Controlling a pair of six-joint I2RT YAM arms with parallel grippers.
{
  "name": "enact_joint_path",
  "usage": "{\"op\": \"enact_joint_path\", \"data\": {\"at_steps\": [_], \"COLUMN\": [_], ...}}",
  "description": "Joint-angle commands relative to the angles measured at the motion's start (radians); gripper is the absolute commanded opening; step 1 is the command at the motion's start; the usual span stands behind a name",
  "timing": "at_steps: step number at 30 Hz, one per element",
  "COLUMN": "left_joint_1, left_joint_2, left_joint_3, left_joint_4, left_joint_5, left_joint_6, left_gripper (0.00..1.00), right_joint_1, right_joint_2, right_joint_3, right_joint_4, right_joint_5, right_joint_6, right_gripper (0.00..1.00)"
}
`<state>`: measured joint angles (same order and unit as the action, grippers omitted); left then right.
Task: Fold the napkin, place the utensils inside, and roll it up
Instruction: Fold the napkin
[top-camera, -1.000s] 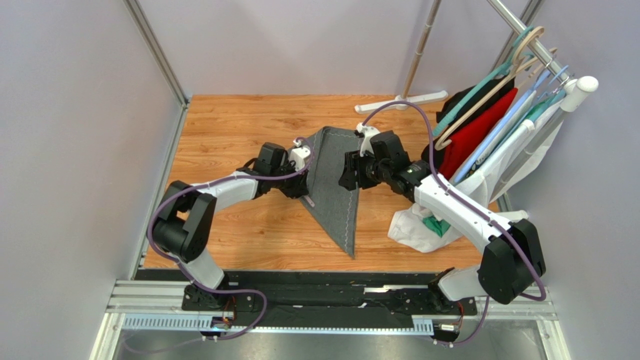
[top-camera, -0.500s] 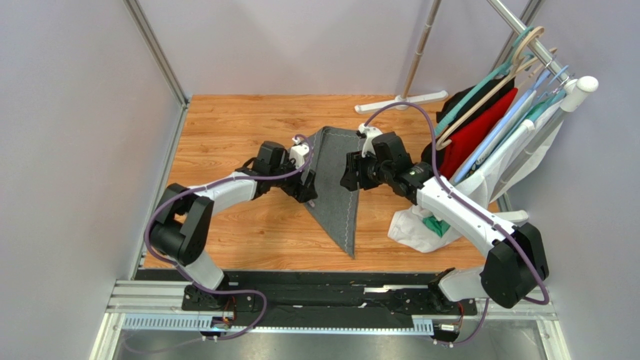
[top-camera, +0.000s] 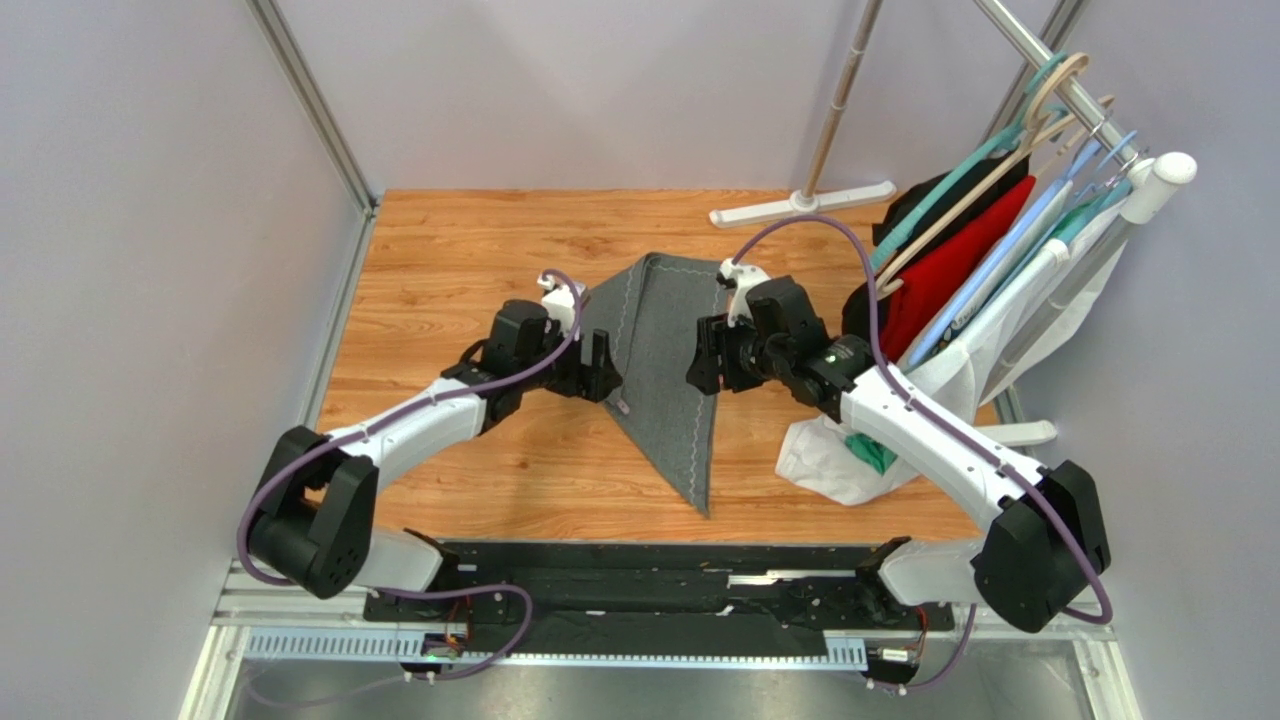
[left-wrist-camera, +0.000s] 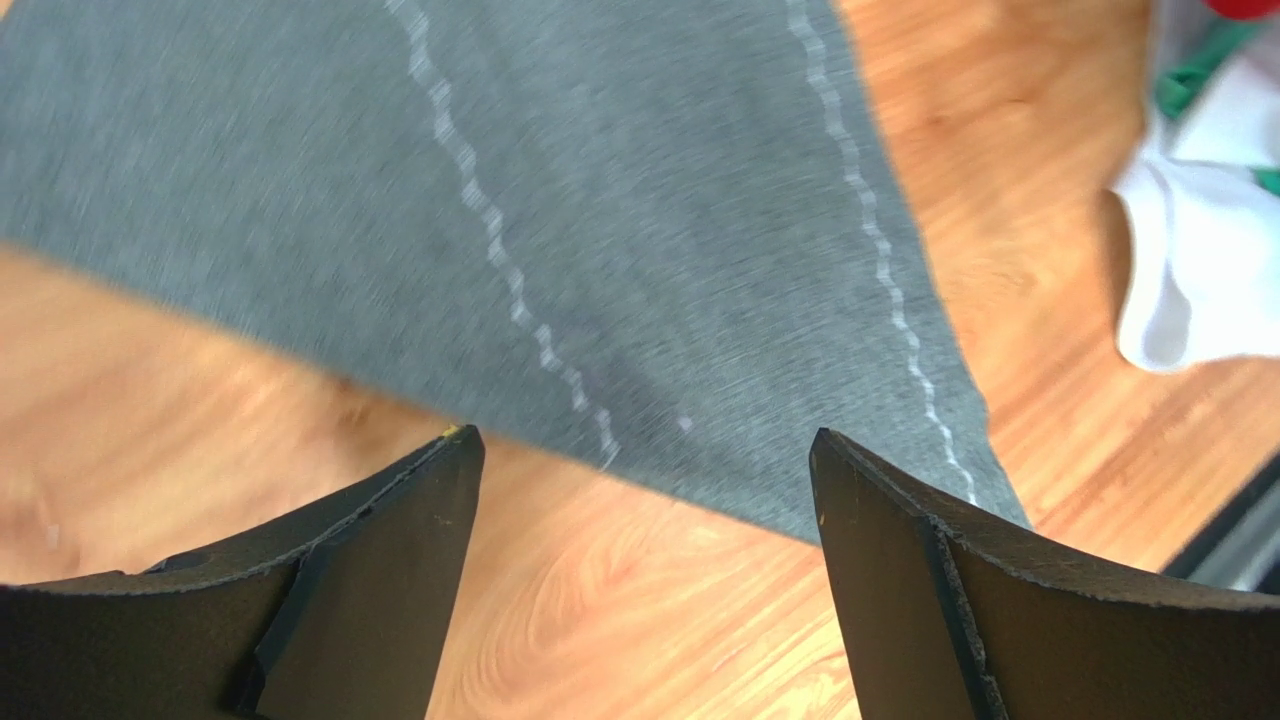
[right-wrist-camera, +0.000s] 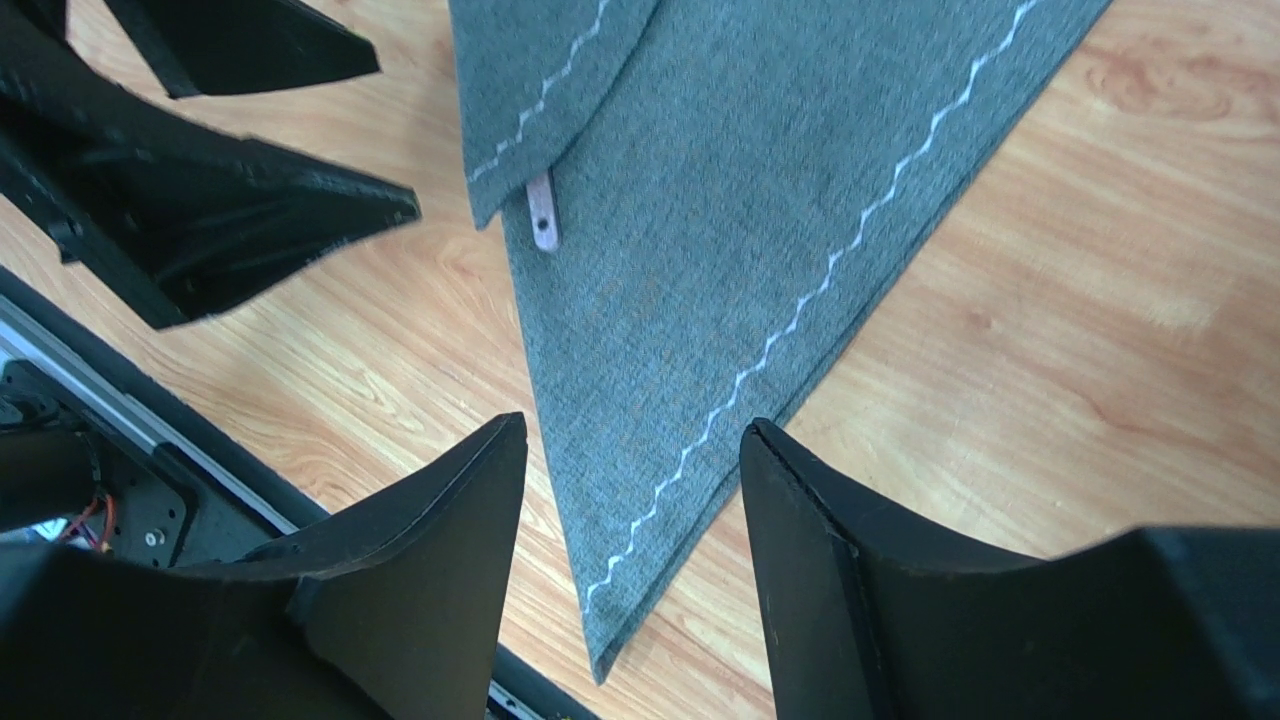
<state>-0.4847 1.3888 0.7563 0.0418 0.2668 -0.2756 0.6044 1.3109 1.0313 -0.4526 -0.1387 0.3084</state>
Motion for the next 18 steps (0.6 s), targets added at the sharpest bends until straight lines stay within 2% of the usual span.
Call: {"op": "enact_joint_path", "data": {"at_steps": [1,4,8,12,18], "left_joint_1": [-0.006,-0.006,-0.006,-0.006,-0.006], "left_joint_2": [-0.06,-0.08,-0.005,0.038,0.095], "left_joint_3": [-0.058,-0.097,-0.1,-0.11,-0.1], "left_joint_4": [-0.039,0.0,0.058,0.128,0.156], "left_joint_5": [-0.12,-0.098,-0.069,-0.047,-0.047], "left_joint_6": [-0.183,-0.232,-0.267,-0.309,-0.346], "left_gripper": [0.88,0.87,0.85,0.83,0.77], "right_joint_1": [0.046,0.086,0.147,0.262,0.347], "right_joint_2": [-0.044,-0.062,-0.073,-0.088,-0.101], "right_joint_3": [-0.043,-0.097,-0.157,-0.201,-0.296], "right_joint_4": [-0.043,-0.061,-0.092,-0.158,-0.126], "right_joint_5": [0.043,0.063,0.071,0.119,0.117], "right_joint_6": [0.021,0.052,0.107,0.165,0.285], "right_gripper": [0.59,0.58,0.57,0.56,0.53]}}
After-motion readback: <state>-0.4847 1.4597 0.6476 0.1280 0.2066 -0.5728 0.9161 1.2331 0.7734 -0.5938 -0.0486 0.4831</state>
